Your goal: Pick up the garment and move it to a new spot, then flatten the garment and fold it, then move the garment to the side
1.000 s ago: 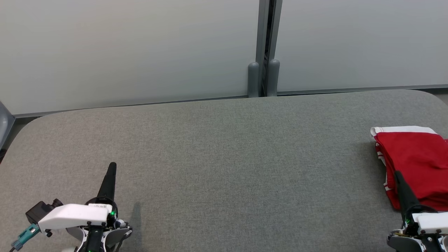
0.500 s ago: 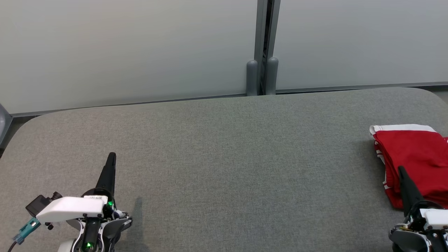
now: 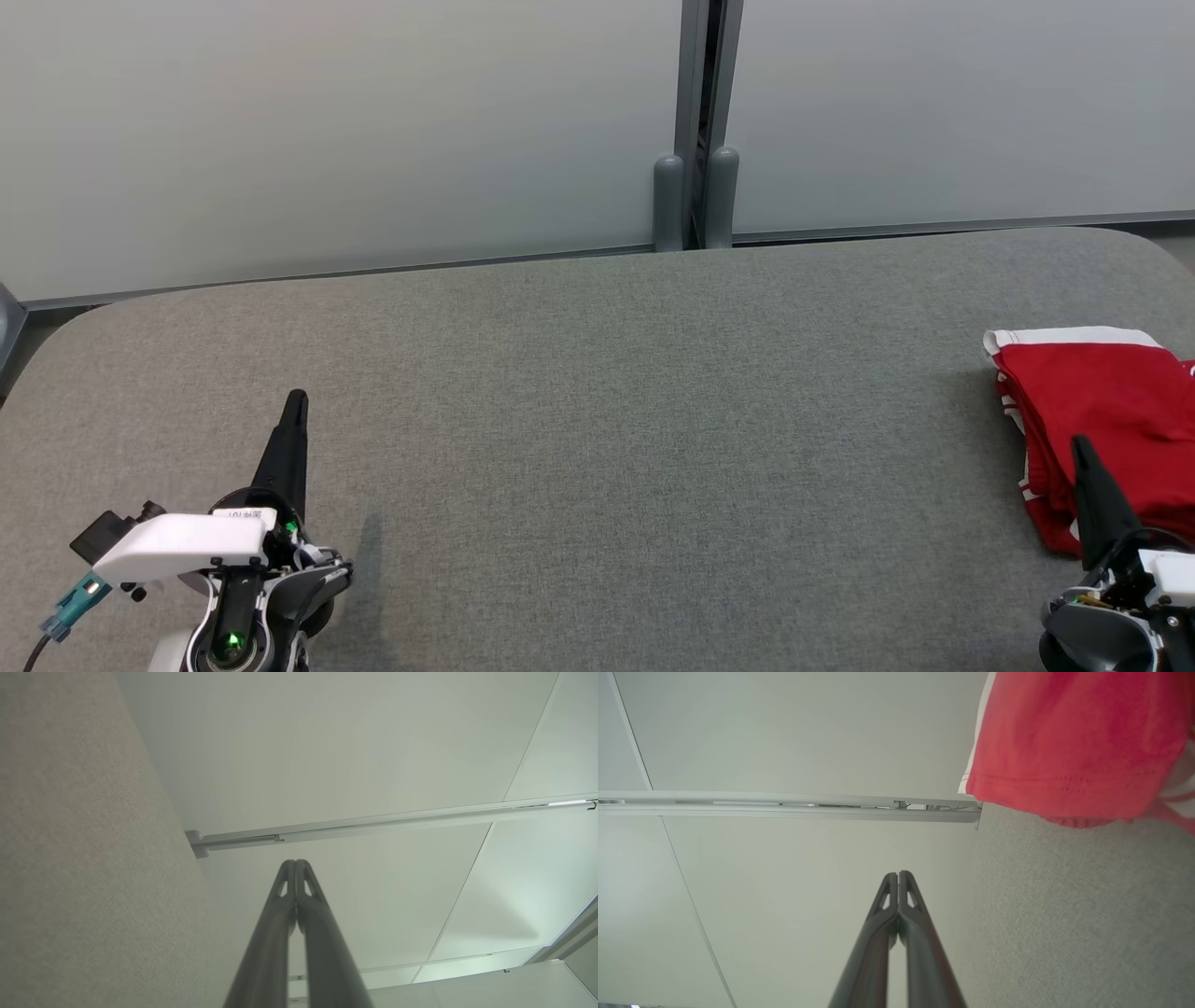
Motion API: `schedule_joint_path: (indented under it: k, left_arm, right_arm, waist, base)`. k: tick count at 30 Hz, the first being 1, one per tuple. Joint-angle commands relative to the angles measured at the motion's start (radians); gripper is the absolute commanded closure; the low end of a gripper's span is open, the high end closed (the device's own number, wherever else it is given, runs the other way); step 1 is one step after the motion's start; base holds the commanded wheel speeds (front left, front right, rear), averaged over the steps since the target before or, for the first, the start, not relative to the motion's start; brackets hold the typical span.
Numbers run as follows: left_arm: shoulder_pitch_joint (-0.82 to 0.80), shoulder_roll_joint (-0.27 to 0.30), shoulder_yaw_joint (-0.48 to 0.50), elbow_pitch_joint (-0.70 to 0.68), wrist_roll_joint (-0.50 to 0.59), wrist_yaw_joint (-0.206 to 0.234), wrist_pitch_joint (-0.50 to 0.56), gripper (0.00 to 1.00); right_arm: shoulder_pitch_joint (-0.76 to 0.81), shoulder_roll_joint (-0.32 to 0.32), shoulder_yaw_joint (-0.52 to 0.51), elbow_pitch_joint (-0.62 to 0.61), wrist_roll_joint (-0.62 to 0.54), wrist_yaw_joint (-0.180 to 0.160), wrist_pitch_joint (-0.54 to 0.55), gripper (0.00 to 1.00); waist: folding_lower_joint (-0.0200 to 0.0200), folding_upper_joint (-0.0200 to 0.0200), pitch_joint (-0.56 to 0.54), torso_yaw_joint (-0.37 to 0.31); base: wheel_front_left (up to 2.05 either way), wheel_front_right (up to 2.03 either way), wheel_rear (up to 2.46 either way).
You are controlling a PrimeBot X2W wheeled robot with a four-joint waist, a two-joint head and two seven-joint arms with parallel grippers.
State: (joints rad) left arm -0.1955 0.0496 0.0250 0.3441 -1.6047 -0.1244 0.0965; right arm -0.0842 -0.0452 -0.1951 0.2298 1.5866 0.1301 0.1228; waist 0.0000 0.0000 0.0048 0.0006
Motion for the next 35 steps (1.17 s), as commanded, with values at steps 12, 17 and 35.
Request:
schedule_joint_path:
  k: [12,17,35]
  left_arm:
    - [-0.021,0.001,0.007,0.003,-0.016,-0.01,0.005,1.0]
    - [-0.021,0.001,0.007,0.002,-0.016,-0.01,0.005,1.0]
    - [-0.021,0.001,0.006,0.002,-0.016,-0.01,0.005,1.0]
  right_arm:
    - [-0.009,-0.009,-0.007,-0.001,0.023,0.001,0.002,1.0]
    - [-0.009,-0.009,-0.007,-0.001,0.023,0.001,0.002,1.0]
    - [-0.009,-0.009,-0.007,-0.001,0.023,0.001,0.002,1.0]
  waist:
    - [0.0,0.0,0.001,-0.001]
    - [0.0,0.0,0.001,-0.001]
    - [0.0,0.0,0.001,-0.001]
  base:
    - [0.0,0.0,0.0]
    - [0.0,0.0,0.0]
    - [0.0,0.0,0.0]
